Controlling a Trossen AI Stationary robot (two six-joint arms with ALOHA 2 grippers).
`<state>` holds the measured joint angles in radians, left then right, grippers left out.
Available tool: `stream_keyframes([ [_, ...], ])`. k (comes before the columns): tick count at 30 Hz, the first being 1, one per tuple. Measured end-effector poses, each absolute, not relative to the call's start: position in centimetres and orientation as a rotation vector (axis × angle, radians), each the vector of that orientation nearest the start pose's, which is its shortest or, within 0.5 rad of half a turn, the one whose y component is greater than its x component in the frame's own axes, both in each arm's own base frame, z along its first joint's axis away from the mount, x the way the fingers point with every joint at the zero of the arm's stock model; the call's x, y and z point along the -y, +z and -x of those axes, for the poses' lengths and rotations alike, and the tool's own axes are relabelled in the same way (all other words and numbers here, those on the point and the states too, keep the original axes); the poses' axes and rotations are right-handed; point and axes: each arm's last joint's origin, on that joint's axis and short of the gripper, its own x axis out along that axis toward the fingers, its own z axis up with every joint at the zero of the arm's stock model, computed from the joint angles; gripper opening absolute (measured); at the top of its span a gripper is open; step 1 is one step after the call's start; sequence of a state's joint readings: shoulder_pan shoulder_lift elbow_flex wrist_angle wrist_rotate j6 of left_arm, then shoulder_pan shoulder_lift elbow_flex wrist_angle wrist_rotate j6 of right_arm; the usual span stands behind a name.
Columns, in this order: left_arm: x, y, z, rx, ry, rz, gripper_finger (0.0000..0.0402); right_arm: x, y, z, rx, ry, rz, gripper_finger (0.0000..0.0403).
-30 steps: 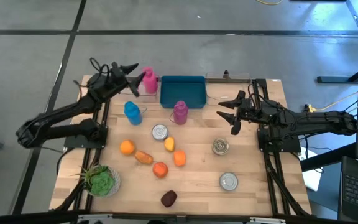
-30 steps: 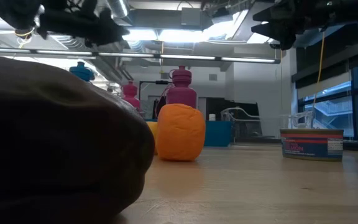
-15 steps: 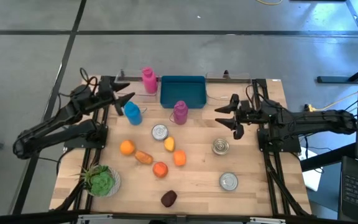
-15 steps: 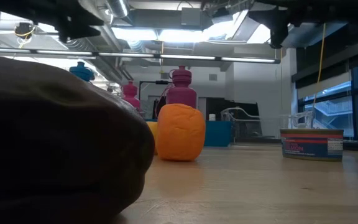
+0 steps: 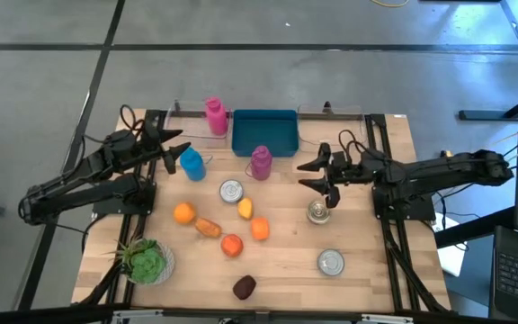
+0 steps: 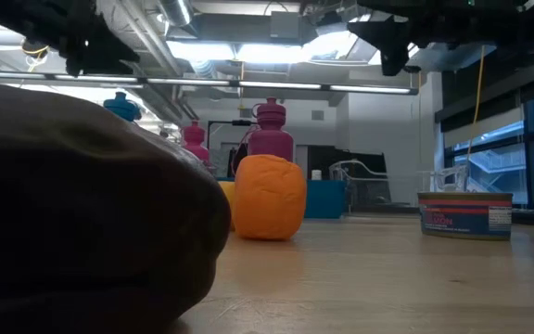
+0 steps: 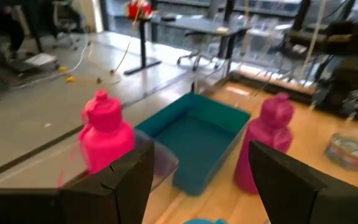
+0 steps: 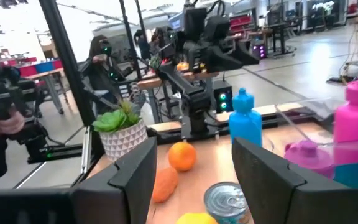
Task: Pick & Place Food Item
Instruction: Put the blue bottle into the left transparent bin
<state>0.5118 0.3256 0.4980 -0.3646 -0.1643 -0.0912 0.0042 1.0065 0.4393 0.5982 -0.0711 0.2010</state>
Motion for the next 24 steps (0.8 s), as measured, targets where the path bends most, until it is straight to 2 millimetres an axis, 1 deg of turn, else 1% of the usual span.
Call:
stream_keyframes([
  [4,-5.1,26.6,-8.2,-0.212,0.720,0.124,0.0251,-0.7,23.9,-22.1,-0.019,0.084,-0.199,0.0208],
  [8,-5.1,26.2,-8.8,-0.255,0.697,0.138,0.0251,-1.0,23.3,-22.8,-0.026,0.060,-0.198,0.0208],
  [14,-5.0,25.8,-9.7,-0.320,0.645,0.098,0.0251,-1.2,22.8,-23.8,0.011,0.073,-0.176,0.0208],
  [20,-4.9,25.5,-10.2,-0.363,0.616,0.075,0.0251,-1.2,22.2,-24.1,-0.009,0.071,-0.172,0.0208],
  [24,-4.9,25.3,-10.4,-0.394,0.633,0.061,0.0251,-1.2,22.2,-24.1,-0.007,0.071,-0.157,0.0208],
])
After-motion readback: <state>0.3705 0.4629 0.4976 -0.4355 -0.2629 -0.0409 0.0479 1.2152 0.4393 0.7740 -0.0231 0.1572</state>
